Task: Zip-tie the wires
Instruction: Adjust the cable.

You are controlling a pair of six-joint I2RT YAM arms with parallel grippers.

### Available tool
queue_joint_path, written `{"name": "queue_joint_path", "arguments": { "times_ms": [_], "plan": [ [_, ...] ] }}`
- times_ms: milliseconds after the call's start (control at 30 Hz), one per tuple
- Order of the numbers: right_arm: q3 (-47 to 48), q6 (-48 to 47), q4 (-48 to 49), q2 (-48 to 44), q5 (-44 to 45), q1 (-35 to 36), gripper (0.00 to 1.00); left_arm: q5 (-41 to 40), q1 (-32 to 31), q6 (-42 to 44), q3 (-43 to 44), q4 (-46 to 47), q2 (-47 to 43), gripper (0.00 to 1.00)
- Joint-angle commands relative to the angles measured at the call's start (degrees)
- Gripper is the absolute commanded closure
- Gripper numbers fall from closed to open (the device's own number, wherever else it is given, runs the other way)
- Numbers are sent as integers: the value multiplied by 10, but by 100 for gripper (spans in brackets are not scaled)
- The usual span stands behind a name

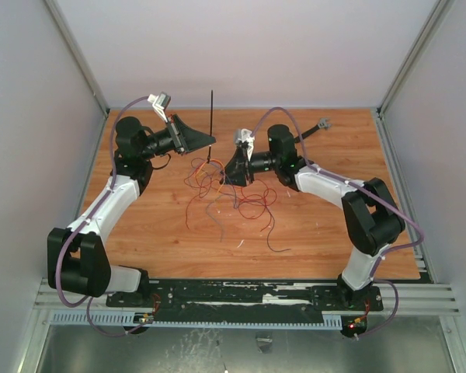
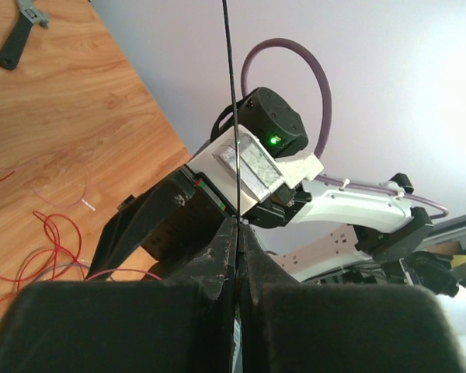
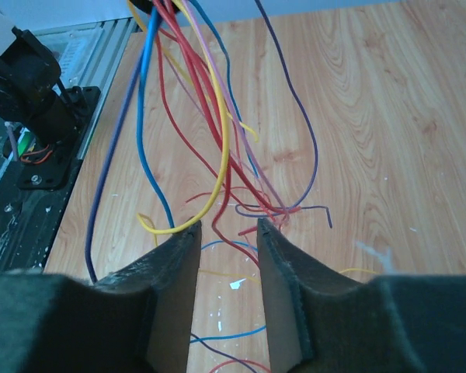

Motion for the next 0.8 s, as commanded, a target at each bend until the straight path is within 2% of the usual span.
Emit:
{"name": "queue_joint_path", "arguments": {
  "times_ms": [0, 100, 233, 433, 767],
  "plan": [
    [13, 32, 41, 4, -12, 8, 69, 8, 2, 0, 12, 19, -15, 100],
    [14, 23, 25, -4, -7, 7, 86, 6, 2, 3, 11, 15, -18, 100],
    [6, -16, -44, -27, 11, 1, 96, 1, 3, 16, 18, -2, -21, 100],
    [-29, -58, -134, -84, 55, -28, 100, 4, 3, 19, 16, -5, -23, 100],
    [-43, -17, -150, -168, 155, -54, 100, 8, 3, 16, -27, 16, -33, 100]
  ]
}}
